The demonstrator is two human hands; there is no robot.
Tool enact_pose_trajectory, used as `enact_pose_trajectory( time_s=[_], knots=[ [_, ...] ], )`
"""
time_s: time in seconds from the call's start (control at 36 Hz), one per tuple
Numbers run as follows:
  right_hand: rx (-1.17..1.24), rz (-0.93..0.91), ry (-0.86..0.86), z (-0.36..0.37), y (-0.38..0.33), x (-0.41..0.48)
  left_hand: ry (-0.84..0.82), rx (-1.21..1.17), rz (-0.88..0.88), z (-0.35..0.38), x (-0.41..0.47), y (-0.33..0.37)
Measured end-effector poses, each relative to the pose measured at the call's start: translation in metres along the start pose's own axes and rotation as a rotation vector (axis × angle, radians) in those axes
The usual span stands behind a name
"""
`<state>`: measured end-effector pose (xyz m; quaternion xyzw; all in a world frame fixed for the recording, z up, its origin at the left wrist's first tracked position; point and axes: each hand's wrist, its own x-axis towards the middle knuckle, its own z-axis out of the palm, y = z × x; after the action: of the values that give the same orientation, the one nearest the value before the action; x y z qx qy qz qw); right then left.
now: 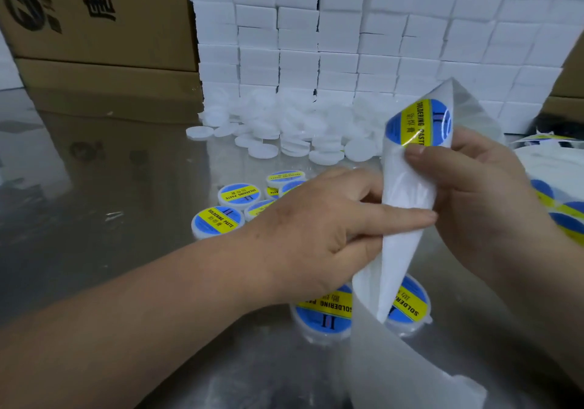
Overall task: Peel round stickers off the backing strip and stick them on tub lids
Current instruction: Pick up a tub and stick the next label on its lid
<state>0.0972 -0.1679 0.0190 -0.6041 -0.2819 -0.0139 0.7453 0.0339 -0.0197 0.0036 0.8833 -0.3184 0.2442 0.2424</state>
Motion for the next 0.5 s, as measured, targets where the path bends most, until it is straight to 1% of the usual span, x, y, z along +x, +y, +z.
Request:
enact_pose_trajectory(
  time_s=[0.06,0.11,0.17,0.22,0.28,0.31,0.33,0.39,0.5],
  knots=[
    [0.016,0.003,0.042,0.000,0.001,0.001,0.021,-0.024,-0.014,0.000,-0.002,0.001],
    [0.050,0.017,0.101,-0.001,0.001,0.003,0.078,-0.100,-0.123,-0.002,-0.003,0.002],
    [0.047,0.023,0.162,-0.003,0.000,0.005,0.187,-0.149,-0.222,-0.006,-0.003,0.003],
    [0.003,0.042,0.186,-0.005,0.001,0.006,0.341,-0.203,-0.315,-0.012,0.002,0.001],
    [-0.046,0.079,0.193,-0.007,0.004,0.006,0.505,-0.294,-0.473,-0.019,0.014,-0.011],
    [-0.065,0.100,0.197,-0.008,0.006,0.006,0.556,-0.324,-0.574,-0.024,0.022,-0.021],
    [-0.072,0.117,0.198,-0.008,0.007,0.006,0.574,-0.324,-0.670,-0.029,0.030,-0.032],
    [-0.057,0.143,0.201,-0.009,0.008,0.006,0.518,-0.236,-0.779,-0.039,0.045,-0.055],
    [-0.090,0.172,0.211,-0.012,0.010,0.008,0.229,0.076,-0.763,-0.043,0.070,-0.099]
  ],
)
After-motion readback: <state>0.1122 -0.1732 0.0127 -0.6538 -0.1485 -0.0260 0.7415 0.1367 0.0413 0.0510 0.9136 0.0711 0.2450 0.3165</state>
